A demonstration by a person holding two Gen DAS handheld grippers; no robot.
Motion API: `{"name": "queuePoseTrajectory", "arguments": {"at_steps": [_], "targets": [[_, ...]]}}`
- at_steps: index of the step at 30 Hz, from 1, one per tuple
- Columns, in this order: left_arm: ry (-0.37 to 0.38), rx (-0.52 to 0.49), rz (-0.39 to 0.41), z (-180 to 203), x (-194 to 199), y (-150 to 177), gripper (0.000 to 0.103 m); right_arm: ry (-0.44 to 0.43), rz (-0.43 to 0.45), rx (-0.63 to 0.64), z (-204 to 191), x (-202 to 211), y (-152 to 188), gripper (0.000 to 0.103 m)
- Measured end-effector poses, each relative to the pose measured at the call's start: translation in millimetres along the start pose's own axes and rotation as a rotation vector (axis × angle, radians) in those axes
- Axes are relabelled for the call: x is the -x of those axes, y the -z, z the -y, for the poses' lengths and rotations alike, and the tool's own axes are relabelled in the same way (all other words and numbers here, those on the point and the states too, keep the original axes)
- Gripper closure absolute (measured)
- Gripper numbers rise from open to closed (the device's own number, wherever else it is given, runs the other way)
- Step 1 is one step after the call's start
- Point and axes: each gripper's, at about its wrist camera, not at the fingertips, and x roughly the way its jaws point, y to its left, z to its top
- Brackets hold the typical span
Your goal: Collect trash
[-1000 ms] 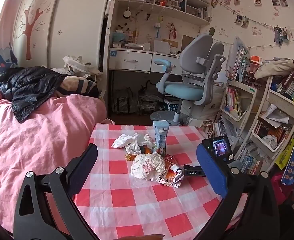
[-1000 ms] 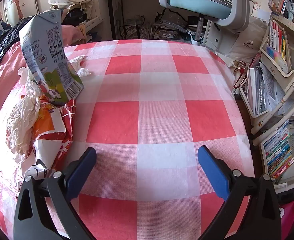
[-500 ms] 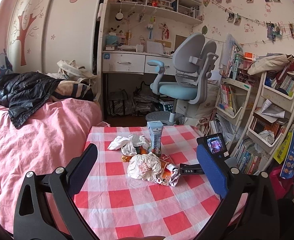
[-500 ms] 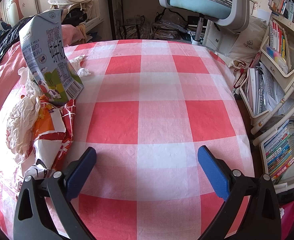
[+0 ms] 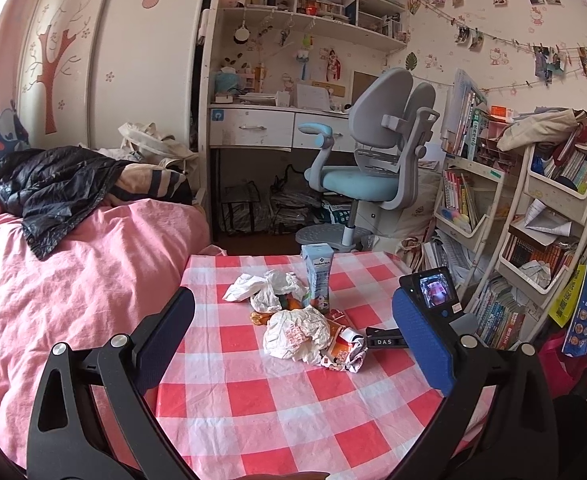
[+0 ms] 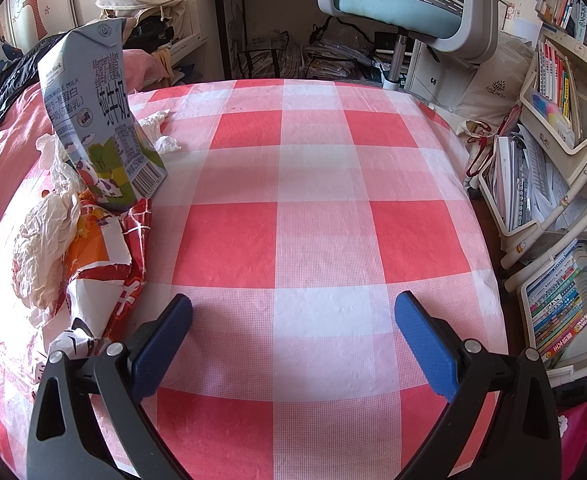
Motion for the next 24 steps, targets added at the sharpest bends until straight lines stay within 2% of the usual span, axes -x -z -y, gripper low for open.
{"name": "queuePoseTrajectory", "arguments": {"at_steps": [8, 10, 14, 20, 24], "targets": [[-0.113, -0.005, -0.065, -19, -12, 2, 0.007, 0.0, 0.0, 0.0, 0, 0, 0, 0.006], [-0.151, 0.028, -0.071, -29, -13, 3, 0.007, 0.0, 0.0, 0.0, 0, 0, 0, 0.006], [-0.168, 0.088, -0.1, -41, -21, 6, 0.007, 0.0, 0.0, 0.0, 0, 0, 0, 0.006], [-0.226, 0.023, -0.128, -31, -29, 13, 0.007, 0.0, 0.0, 0.0, 0, 0, 0, 0.006], [-0.219, 0.027, -0.134, -37, -29, 12, 0.007, 0.0, 0.0, 0.0, 0, 1, 0, 0.006]]}}
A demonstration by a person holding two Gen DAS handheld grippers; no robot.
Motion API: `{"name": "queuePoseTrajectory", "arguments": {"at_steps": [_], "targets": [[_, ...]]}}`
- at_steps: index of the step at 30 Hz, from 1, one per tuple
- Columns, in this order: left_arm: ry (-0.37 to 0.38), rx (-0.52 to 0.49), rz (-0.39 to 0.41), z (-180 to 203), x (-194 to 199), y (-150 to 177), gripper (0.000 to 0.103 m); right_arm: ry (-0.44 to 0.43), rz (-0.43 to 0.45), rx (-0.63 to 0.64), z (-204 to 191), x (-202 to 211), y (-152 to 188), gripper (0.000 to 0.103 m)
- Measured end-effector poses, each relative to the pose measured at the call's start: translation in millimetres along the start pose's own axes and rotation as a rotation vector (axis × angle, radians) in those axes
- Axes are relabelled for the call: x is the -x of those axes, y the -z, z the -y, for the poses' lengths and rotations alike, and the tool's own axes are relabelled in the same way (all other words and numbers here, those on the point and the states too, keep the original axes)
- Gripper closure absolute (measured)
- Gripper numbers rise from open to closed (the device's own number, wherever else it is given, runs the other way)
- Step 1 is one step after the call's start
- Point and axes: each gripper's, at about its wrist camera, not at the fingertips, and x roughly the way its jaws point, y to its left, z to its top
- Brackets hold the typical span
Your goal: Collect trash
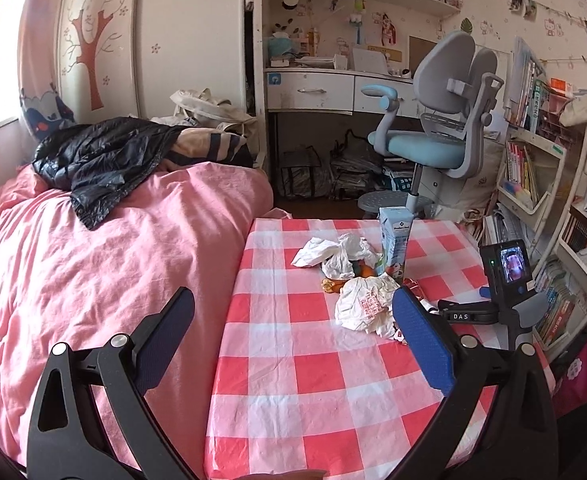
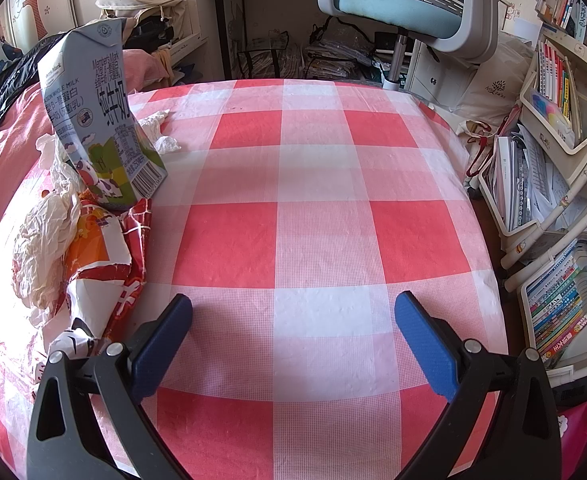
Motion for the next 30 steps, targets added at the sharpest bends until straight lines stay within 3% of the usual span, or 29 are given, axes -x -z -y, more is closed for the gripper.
{"name": "queuePoseTrajectory", "arguments": {"at_steps": [4, 8, 30], "targets": [[0.027, 0.067, -0.017, -11, -3, -1, 0.007, 0.0, 0.0, 0.0, 0, 0, 0, 0.006], [0.005, 0.063, -0.016, -12, -4, 0, 0.007, 0.0, 0.0, 0.0, 0, 0, 0, 0.006], [0.054, 0.134, -0.014, -26, -2, 1, 0.007, 0.0, 0.0, 0.0, 0, 0, 0, 0.006]]}}
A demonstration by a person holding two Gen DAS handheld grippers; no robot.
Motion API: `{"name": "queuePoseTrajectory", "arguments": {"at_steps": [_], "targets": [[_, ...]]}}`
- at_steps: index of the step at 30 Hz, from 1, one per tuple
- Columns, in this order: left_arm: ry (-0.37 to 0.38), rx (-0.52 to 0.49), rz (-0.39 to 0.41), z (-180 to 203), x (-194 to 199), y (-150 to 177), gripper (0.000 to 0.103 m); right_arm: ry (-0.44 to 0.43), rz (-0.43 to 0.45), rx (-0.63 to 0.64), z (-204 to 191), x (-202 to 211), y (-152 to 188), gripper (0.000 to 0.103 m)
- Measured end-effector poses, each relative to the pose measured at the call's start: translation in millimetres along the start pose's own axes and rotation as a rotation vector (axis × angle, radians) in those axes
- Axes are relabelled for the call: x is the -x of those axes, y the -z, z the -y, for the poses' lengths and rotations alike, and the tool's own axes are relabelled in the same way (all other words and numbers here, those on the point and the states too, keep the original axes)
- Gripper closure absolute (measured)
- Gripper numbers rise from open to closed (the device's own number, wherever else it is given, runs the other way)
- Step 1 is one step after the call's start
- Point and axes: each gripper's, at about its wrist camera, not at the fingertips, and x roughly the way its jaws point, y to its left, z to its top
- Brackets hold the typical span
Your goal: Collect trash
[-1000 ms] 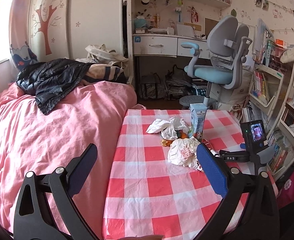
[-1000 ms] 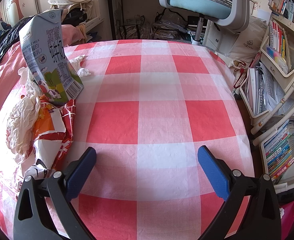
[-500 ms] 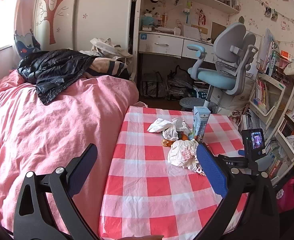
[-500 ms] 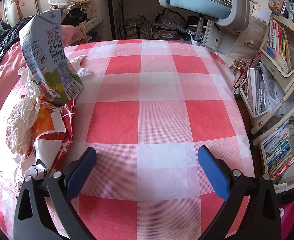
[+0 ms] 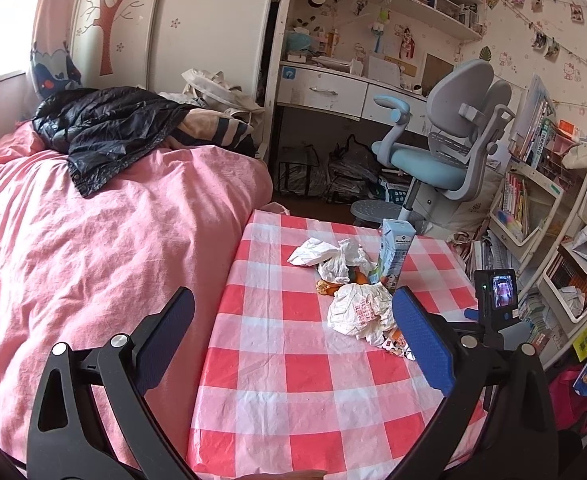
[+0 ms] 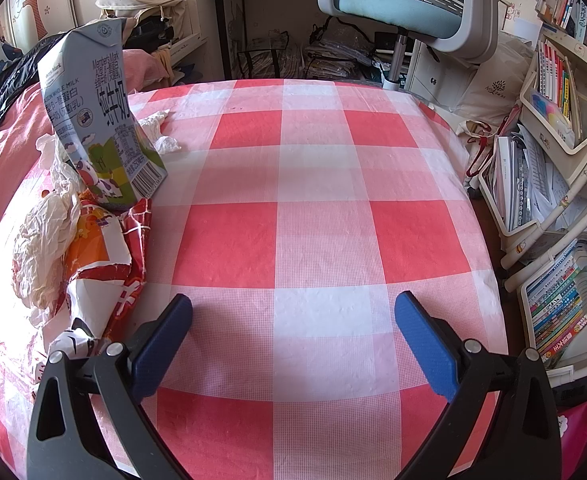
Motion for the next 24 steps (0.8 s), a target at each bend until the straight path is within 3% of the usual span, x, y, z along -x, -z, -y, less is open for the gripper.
{"name": "queuePoseTrajectory", "arguments": {"at_steps": [14, 24], "targets": [[-0.056, -0.034, 0.008, 7, 0, 0, 0.007, 0.0, 0.0, 0.0, 0, 0, 0, 0.006], [-0.171, -0.067, 0.003, 9, -7, -1, 0.007, 0.0, 0.0, 0.0, 1, 0, 0, 0.006]]}}
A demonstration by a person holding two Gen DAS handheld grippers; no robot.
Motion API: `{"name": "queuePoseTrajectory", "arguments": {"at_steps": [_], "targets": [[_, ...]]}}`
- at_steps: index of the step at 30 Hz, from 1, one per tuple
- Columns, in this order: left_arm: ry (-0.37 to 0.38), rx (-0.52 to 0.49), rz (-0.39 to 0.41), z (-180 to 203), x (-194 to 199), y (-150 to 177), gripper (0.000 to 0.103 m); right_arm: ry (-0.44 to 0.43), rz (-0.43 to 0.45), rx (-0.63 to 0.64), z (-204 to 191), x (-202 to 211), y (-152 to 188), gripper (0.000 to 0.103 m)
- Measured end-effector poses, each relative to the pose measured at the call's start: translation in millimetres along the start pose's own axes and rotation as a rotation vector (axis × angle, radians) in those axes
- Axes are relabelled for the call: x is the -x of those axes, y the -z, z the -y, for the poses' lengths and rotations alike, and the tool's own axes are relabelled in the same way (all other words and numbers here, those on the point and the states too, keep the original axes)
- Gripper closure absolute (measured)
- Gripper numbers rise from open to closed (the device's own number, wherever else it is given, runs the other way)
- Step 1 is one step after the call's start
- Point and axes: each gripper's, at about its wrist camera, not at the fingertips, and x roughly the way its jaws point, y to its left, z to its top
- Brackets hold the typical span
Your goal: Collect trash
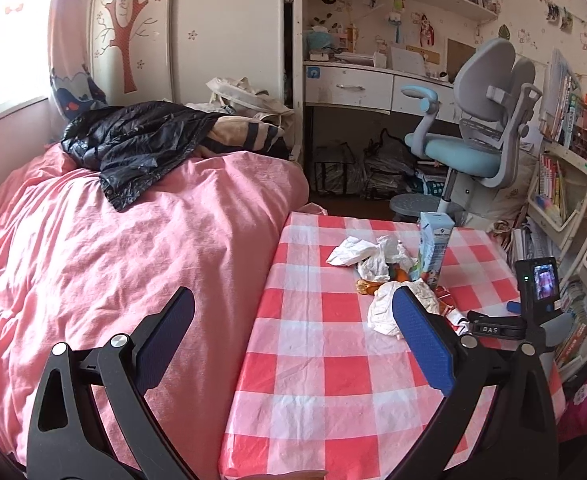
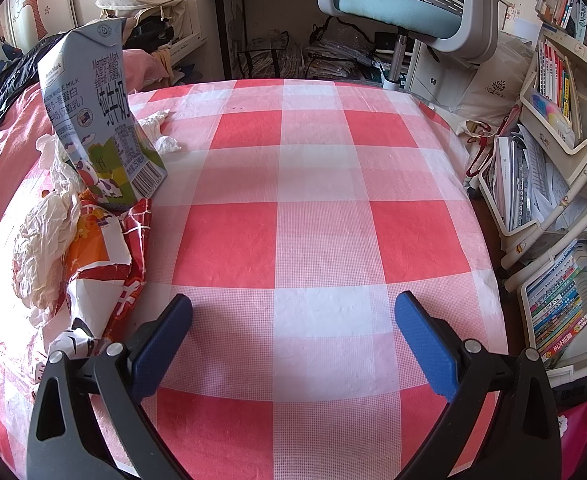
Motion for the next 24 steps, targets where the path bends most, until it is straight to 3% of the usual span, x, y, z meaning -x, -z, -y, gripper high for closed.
{"name": "queuePoseTrajectory", "arguments": {"at_steps": [6, 24], "targets": [[-0.02, 0.024, -0.043, -2, -15, 1, 0.007, 0.0, 0.0, 0.0, 0, 0, 0, 0.006], [0.036, 0.032, -0.126, 21, -45, 8, 0.007, 0.0, 0.0, 0.0, 0, 0, 0, 0.006]]}}
